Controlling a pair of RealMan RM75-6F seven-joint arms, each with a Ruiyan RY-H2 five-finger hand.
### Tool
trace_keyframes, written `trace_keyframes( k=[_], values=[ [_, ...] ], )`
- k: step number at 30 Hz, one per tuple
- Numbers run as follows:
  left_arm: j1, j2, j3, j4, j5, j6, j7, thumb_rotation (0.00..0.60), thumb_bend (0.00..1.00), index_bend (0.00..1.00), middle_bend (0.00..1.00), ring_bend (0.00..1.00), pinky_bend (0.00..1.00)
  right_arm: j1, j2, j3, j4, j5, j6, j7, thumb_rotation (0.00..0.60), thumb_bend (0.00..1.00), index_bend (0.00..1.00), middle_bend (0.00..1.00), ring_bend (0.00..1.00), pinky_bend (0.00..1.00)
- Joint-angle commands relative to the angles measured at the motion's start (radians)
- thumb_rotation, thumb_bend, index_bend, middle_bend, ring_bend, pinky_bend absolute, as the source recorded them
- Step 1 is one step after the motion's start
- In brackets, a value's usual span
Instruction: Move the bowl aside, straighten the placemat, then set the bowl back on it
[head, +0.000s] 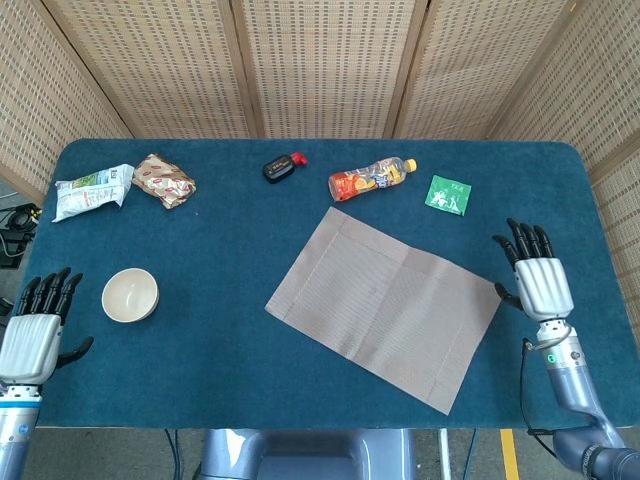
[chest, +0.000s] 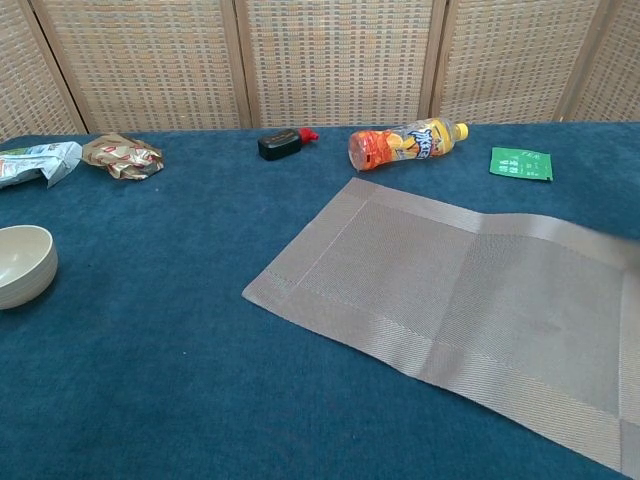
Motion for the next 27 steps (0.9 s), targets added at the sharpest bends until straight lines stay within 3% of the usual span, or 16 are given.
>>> trace_keyframes(
  k=[1,11,19,27],
  values=[
    [-0.001,-0.001,-0.001,0.002,-0.002,-0.002,0.0,0.6,0.21,0.04,0.0,0.0,0.0,-0.034,0.03,0.003,-0.059,0.034,0.007,-0.023,0.6,0.3,0.0,0.0,0.0,0.0],
    [-0.024,0.008,-0.013,-0.001,0.018,-0.014,-0.023,0.6,0.2,0.04,0.0,0.0,0.0,-0.173,0.103,-0.03,-0.22,0.025,0.13,0.198,0.6,0.22,0.0,0.0,0.0,0.0],
    [-0.1,0.03,-0.056,-0.045,0.023,-0.076,0.034,0.6,0.1,0.03,0.0,0.0,0.0,-0.239,0.131,-0.057,-0.254,-0.049,0.262,0.15,0.6,0.16,0.0,0.0,0.0,0.0],
    [-0.221,-0.008,-0.093,-0.082,0.01,-0.209,0.143,0.6,0.11,0.07,0.0,0.0,0.0,-0.247,0.15,-0.051,-0.266,-0.058,0.263,0.193,0.6,0.16,0.0,0.0,0.0,0.0]
  ],
)
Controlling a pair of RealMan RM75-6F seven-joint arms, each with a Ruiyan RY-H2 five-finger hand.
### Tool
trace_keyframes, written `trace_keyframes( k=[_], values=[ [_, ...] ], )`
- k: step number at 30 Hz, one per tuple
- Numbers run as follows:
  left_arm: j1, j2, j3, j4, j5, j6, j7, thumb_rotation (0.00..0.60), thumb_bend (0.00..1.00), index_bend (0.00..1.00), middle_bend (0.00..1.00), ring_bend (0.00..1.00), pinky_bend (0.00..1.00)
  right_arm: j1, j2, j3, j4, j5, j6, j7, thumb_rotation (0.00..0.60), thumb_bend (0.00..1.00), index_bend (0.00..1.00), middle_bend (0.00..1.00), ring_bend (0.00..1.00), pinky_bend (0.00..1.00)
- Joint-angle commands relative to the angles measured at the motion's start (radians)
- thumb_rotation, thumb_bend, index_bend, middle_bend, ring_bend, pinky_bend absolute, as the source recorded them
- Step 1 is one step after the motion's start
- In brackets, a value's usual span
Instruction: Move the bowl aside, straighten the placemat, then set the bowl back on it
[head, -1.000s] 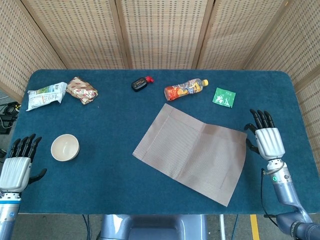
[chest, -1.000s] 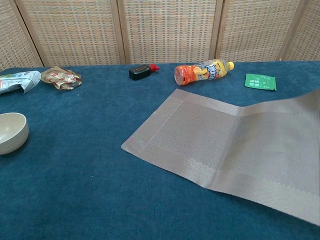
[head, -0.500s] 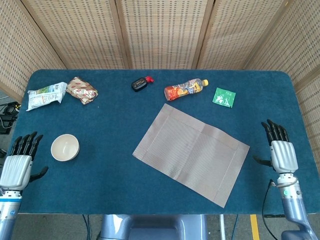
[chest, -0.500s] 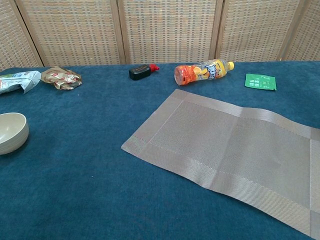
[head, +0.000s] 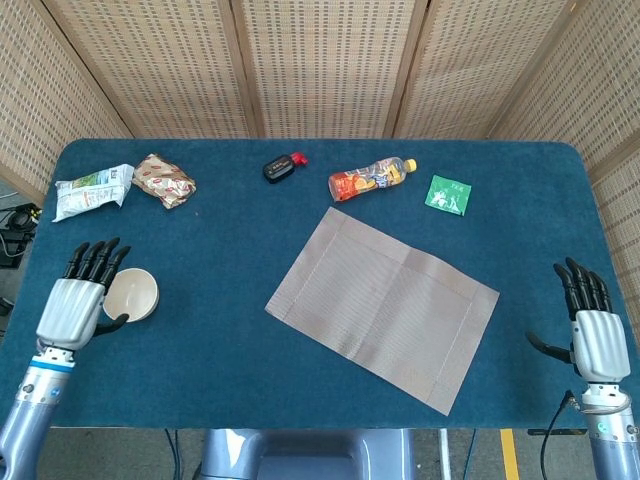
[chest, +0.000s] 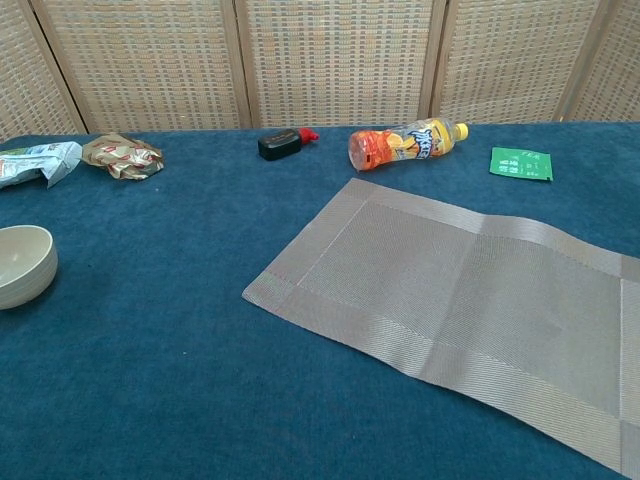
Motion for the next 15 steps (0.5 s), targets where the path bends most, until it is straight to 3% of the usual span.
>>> trace_keyframes(
  k=[1,5,15],
  values=[
    [-0.069,-0.035,-0.024,-0.013,-0.016,-0.075,0.067,0.6,0.11,0.09,0.0,0.0,0.0,-0.003,0.009,0.006,-0.003,-0.004,0.004,0.018,0.6,0.16,0.0,0.0,0.0,0.0],
    [-0.142,-0.096,-0.048,-0.003,-0.065,-0.158,0.14,0.6,0.11,0.16,0.0,0.0,0.0,-0.007,0.018,0.016,-0.004,-0.006,0.01,0.06,0.6,0.16,0.0,0.0,0.0,0.0],
    [-0.301,-0.264,-0.079,0.078,-0.168,-0.29,0.342,0.6,0.12,0.14,0.0,0.0,0.0,-0.013,0.036,0.026,0.005,-0.008,0.007,0.137,0.6,0.16,0.0,0.0,0.0,0.0]
  ],
)
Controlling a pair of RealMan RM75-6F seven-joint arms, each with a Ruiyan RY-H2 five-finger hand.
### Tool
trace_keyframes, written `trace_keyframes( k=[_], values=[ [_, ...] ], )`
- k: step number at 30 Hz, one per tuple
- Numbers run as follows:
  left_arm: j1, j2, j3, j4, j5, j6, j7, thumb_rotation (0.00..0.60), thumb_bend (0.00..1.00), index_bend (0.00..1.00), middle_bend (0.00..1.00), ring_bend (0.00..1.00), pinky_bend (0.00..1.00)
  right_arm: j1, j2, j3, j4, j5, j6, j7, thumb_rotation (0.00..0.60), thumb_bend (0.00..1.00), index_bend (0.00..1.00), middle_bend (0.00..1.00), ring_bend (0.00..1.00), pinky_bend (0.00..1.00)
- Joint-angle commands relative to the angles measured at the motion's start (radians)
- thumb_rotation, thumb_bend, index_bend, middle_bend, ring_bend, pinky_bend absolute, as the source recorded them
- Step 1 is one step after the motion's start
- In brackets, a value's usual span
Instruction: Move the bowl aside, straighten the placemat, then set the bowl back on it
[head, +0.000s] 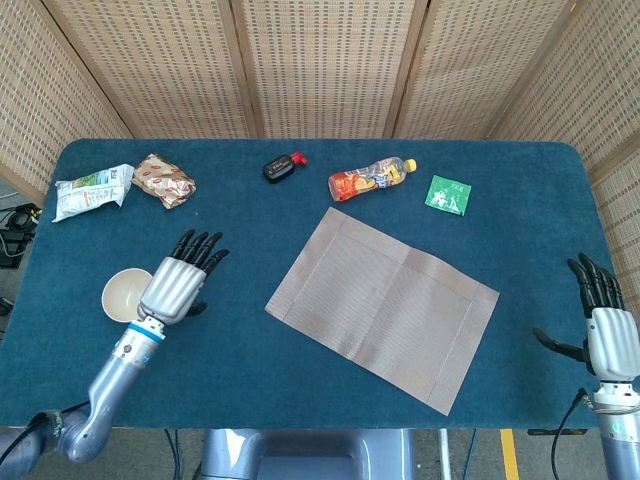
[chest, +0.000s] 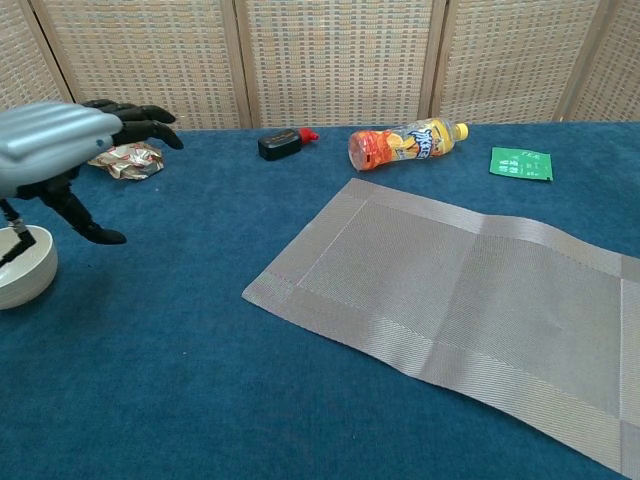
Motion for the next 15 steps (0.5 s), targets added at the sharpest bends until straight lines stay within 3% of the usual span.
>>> trace_keyframes(
  k=[1,15],
  values=[
    [-0.063,-0.065,-0.012,0.042,-0.052,-0.051,0.084,0.6,0.12,0.13,0.0,0.0,0.0,-0.002,0.004,0.005,0.004,-0.001,0.002,0.015,0.6,0.16,0.0,0.0,0.0,0.0],
    [-0.197,-0.245,-0.004,0.185,-0.25,-0.15,0.229,0.6,0.13,0.13,0.0,0.0,0.0,-0.004,0.016,0.02,0.019,0.017,-0.023,0.094,0.6,0.16,0.0,0.0,0.0,0.0]
  ],
)
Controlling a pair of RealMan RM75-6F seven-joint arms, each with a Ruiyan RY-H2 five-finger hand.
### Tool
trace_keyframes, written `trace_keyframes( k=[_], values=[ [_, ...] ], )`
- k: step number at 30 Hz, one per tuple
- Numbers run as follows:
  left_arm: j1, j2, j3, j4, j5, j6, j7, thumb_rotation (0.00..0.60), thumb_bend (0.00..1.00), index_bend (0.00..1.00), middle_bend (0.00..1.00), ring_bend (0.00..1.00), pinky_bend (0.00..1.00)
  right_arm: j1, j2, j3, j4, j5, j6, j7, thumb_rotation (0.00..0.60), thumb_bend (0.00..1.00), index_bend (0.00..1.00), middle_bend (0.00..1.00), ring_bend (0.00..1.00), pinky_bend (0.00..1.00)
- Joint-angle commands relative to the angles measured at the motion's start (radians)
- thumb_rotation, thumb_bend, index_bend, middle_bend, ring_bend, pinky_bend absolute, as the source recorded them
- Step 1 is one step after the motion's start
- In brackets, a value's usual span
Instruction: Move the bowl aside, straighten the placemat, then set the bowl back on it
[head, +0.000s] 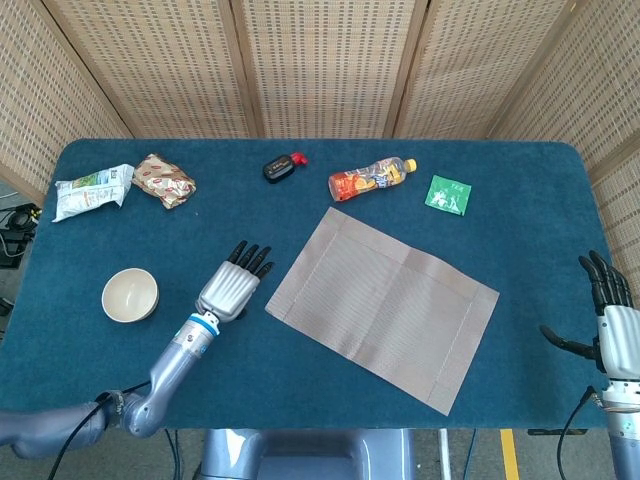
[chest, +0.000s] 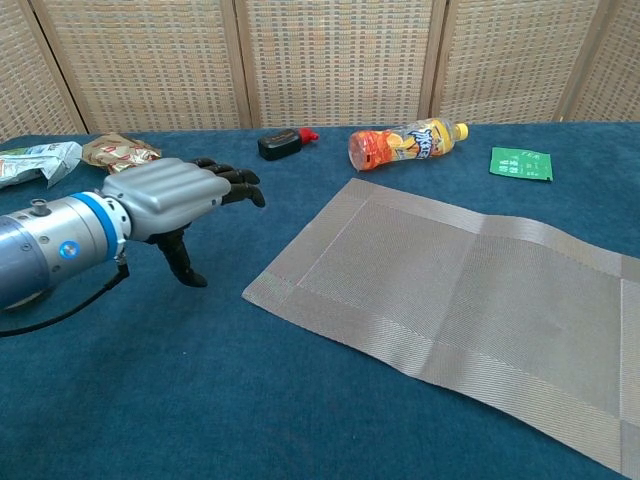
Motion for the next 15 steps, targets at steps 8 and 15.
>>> trace_keyframes(
  k=[8,15],
  values=[
    [-0.077,-0.104,0.011,0.108,-0.062,-0.019,0.038,0.6,0.13,0.14,0.0,0.0,0.0,-0.002,0.004,0.014,0.016,0.015,-0.011,0.046,0.6,0.16,0.0,0.0,0.0,0.0],
    [-0.107,-0.149,0.023,0.165,-0.079,-0.028,0.033,0.6,0.14,0.18,0.0,0.0,0.0,-0.002,0.005,0.02,0.022,0.018,-0.015,0.067,0.6,0.16,0.0,0.0,0.0,0.0]
  ],
)
